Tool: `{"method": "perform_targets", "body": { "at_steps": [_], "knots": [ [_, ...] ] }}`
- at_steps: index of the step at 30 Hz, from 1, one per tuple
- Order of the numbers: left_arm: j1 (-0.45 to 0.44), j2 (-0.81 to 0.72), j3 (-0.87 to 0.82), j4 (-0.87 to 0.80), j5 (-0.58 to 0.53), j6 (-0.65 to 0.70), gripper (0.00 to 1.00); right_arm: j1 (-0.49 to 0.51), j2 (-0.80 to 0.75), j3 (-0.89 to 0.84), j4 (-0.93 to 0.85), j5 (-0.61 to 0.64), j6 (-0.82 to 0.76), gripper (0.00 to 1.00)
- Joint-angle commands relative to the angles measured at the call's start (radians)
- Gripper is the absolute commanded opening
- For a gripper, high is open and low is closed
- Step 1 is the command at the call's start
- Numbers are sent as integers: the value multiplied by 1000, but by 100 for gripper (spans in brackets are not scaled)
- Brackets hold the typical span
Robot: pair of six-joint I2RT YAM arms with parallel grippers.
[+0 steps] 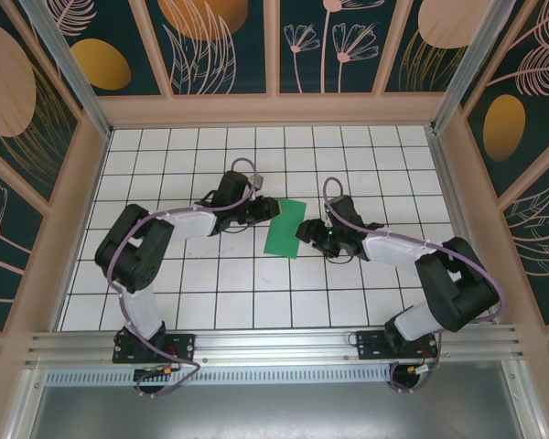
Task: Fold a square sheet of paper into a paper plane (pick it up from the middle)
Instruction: Third fold the triangle at the center of the table.
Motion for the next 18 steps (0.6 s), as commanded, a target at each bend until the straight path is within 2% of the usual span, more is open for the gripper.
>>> {"method": "perform_targets", "body": {
  "at_steps": [1, 9, 18],
  "knots": [
    [-4, 63, 84, -54, 10, 15, 32, 4, -21, -7, 56, 17, 53, 63],
    [-9, 186, 183, -150, -35, 15, 31, 4, -4, -2, 54, 14, 58, 63],
    [-14, 206, 190, -233, -112, 32, 31, 3, 8, 2, 38, 23, 55, 63]
  ]
}}
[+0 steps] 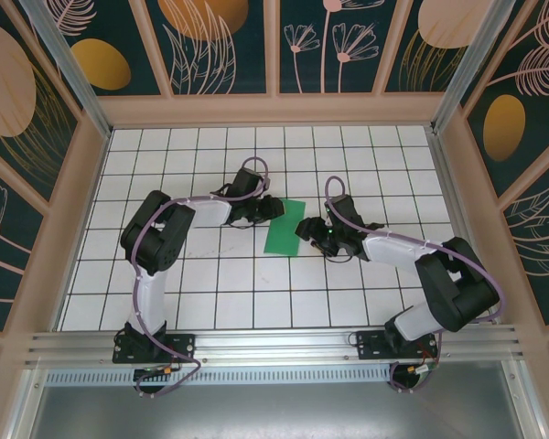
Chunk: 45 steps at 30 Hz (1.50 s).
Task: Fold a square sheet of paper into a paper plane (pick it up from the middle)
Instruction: Third fold the triangle at the center of the table.
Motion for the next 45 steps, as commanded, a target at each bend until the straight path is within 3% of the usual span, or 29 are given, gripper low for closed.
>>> {"method": "perform_targets", "body": {
  "at_steps": [1, 15, 31, 45],
  "knots": [
    [-5, 16, 7, -90, -69, 22, 31, 3, 9, 3, 8, 25, 7, 63],
    [-5, -116, -160, -69, -255, -128, 31, 22, 22, -3, 43, -53, 18, 56],
    [-4, -111, -176, -55, -251, -145, 31, 84, 145, 32, 128, -155, 54, 49],
    [-5, -123, -186, -54, -251, -144, 32, 87, 114, -31, 283, -193, 140, 38]
  ]
}}
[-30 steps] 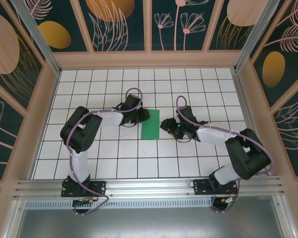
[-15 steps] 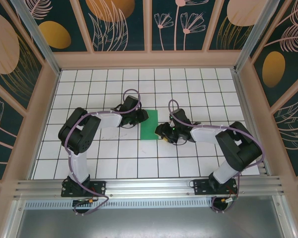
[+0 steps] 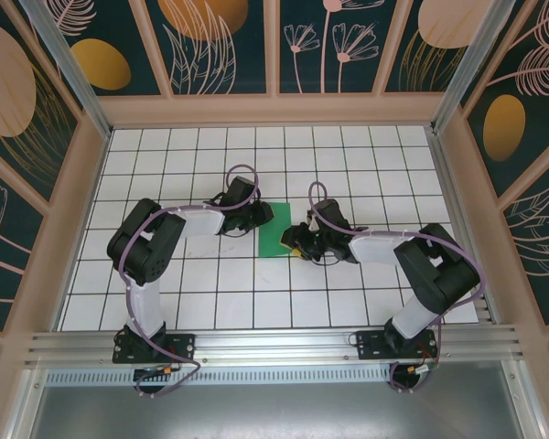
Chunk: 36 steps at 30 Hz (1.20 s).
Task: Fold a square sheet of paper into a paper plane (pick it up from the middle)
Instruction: Third fold the triangle at the center of the table.
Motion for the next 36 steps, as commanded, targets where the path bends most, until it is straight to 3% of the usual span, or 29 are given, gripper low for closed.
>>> {"method": "perform_targets", "body": {
  "at_steps": [1, 5, 7, 12, 22, 31, 34, 36],
  "knots": [
    [8, -4, -33, -73, -41, -6, 32, 6, -28, -27, 65, -14, 38, 37],
    [8, -11, -36, -72, -37, -3, 32, 5, -38, -32, 53, 3, 47, 27],
    [8, -27, -46, -56, -20, -1, 32, 1, -42, -29, 22, 24, 48, 16],
    [8, -119, -80, 71, 123, 46, 38, -1, -30, 35, -163, 58, -13, 0],
    [8, -50, -42, 51, 132, 104, 34, -3, -42, 58, -285, 36, -84, 0],
    [7, -15, -10, -19, 75, 135, 31, -5, -59, 69, -236, 42, -54, 15],
    [7, -10, -22, -17, 69, 129, 30, -6, -67, 63, -243, 40, -52, 16],
    [8, -9, -26, -19, 68, 135, 30, -6, -71, 56, -228, 28, -48, 10]
  ]
}}
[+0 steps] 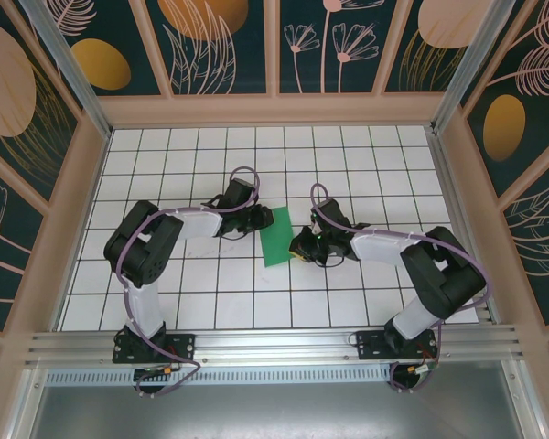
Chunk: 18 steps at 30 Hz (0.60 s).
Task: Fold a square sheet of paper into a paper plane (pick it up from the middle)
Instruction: Third fold the triangle at the center of the table.
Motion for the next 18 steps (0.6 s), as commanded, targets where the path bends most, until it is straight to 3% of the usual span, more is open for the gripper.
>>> {"method": "perform_targets", "body": {
  "at_steps": [1, 18],
  "knots": [
    [5, 13, 7, -24, -13, 24, 29, -5, -31, 8, 15, -13, 9, 8],
    [7, 1, 17, -22, 15, 44, 29, 12, 118, 145, 82, -13, 43, 5]
  ]
}}
